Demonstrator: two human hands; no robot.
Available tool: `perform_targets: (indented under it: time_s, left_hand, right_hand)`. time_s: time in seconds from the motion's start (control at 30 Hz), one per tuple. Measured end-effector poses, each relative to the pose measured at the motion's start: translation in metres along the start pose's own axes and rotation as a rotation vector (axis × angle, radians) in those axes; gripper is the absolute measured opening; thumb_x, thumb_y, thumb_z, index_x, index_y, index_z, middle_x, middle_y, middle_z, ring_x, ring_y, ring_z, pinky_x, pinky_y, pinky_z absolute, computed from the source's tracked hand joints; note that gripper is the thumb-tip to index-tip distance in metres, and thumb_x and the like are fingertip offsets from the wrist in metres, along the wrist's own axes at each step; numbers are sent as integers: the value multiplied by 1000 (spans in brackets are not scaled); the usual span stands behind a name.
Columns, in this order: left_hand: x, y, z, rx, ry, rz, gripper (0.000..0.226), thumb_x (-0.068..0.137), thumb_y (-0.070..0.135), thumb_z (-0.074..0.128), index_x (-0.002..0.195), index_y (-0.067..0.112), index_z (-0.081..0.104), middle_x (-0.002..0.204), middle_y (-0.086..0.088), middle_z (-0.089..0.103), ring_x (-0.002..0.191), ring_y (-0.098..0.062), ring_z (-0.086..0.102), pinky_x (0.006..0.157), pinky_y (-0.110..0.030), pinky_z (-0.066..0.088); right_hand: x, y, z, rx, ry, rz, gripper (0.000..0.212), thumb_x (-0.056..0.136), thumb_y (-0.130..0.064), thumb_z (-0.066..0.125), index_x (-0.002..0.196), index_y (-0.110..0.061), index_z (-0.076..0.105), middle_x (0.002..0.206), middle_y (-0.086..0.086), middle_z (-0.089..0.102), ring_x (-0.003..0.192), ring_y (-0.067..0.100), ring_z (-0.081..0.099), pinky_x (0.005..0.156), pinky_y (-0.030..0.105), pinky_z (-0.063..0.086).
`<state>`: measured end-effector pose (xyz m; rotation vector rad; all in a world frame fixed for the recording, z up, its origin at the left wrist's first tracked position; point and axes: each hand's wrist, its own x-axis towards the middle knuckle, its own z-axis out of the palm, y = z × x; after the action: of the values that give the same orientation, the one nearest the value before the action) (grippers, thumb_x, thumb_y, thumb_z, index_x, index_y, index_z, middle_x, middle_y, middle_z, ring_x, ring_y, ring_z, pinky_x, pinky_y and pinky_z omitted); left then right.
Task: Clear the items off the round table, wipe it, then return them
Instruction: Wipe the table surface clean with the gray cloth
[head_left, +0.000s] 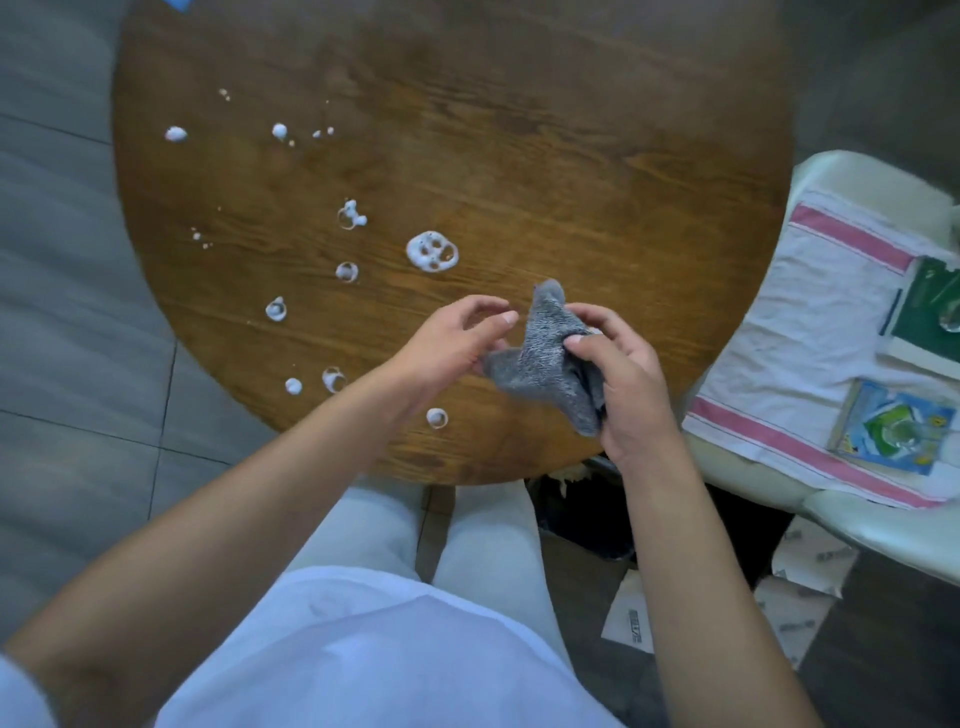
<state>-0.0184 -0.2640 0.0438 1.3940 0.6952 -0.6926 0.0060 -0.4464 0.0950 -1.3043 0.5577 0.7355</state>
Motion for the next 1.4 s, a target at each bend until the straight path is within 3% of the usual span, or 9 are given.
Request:
perform_targets:
  time_s: [0.2,0.33,0.5,0.7,0.9,1.0,1.1,1.2,1.4]
  left_hand:
    - [-52,-12,-47,-74,-166,103,42,105,53,46,138,31,60,135,7,68,127,-13,62,104,-48,54]
    - [-70,-25,-69,-172,-222,47,47,102,58,50,134,26,61,130,2,70,122,-21,66,104,-52,52]
    - [-78,-43,-72,-251,-268,100,32,102,37,61,133,32,64,131,-3,70,115,-19,68,100,-40,54]
    - [-78,-58,-45,-114,-183,8,13,97,16,69,108,10,73,104,-7,74,96,-17,67,92,-36,52]
    - [-78,-58,-13,-28,-219,-18,27,96,2,66,114,20,71,108,-10,76,92,-22,72,86,-40,58]
    - [-77,-53,4,6,-247,-2,38,95,8,70,128,27,66,98,-14,72,88,-25,71,83,-42,58]
    - [-71,-46,17,45,-242,13,39,94,16,74,129,31,64,93,-15,72,83,-26,70,75,-37,58]
    - [-63,-42,29,118,-222,-81,40,92,30,78,129,29,64,98,-14,79,83,-24,75,73,-37,60]
    - [-51,-32,42,374,-224,-193,64,83,69,71,99,8,75,81,-6,75,71,-19,67,72,-35,51]
  right_hand:
    - [-37,22,62,-50,-69,-43,21,100,-6,59,118,-8,71,101,8,78,90,19,73,76,29,59]
    - [-57,32,86,153,-48,28,29,104,-26,55,114,-7,75,106,13,78,97,23,73,85,36,60]
    - [-73,57,77,-43,23,-46,26,101,-4,54,115,-13,74,112,14,75,96,24,70,86,38,56]
    - [-84,82,33,5,160,-11,33,93,9,54,106,-16,72,98,10,69,88,20,64,77,31,53]
    - [-77,95,-13,-422,288,-165,45,86,6,67,114,-27,64,90,-3,66,81,8,61,78,34,54]
    - [-69,95,-33,-732,157,-108,49,89,-5,71,129,-31,61,92,-6,60,75,11,57,83,41,56]
    - [-64,89,-45,-881,110,-99,16,91,-20,75,100,-32,69,91,-4,60,80,14,58,87,48,55]
    - [-63,77,-54,-786,156,-194,14,94,-26,72,83,-30,64,95,-4,63,88,11,62,84,34,52]
    - [-50,57,-79,-540,288,-253,8,99,-23,66,94,-27,62,85,-11,65,79,3,61,71,24,50]
